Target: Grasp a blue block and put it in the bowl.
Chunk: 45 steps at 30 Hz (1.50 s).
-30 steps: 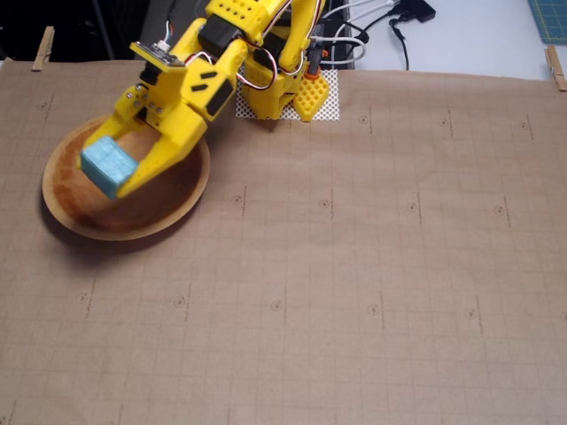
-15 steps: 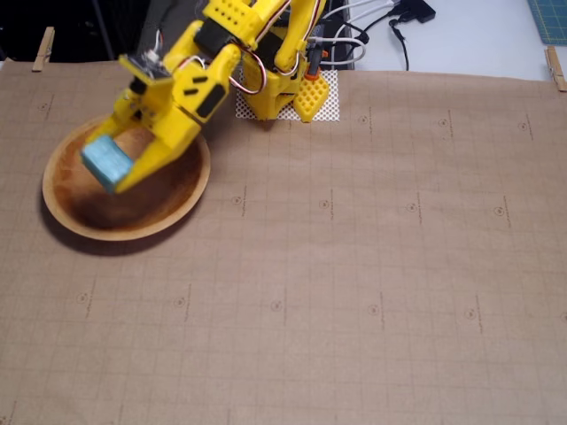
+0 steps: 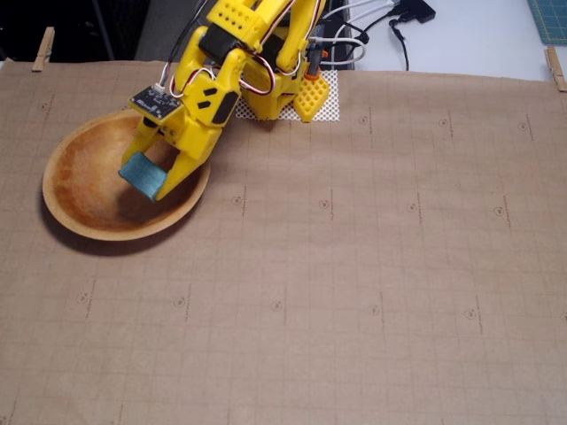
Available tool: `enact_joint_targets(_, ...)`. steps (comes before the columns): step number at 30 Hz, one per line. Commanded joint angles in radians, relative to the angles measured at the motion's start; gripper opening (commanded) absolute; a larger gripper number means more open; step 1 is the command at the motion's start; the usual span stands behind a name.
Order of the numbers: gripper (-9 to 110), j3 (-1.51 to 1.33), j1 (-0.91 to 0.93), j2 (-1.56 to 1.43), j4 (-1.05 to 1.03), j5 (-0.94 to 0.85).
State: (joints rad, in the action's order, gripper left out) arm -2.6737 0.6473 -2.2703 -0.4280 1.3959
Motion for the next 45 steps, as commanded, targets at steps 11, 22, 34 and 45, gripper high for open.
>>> enact_joint_targets(11, 10, 0.175, 0.097, 0.179, 0.02, 0.051)
enact_joint_targets(22, 10, 0.268, 0.179, 0.44, 0.086, 0.044)
enact_joint_targets(34, 9, 0.27, 0.169, 0.465, 0.072, -0.058)
enact_joint_targets(45, 0, 0.262, 0.172, 0.454, 0.071, -0.072)
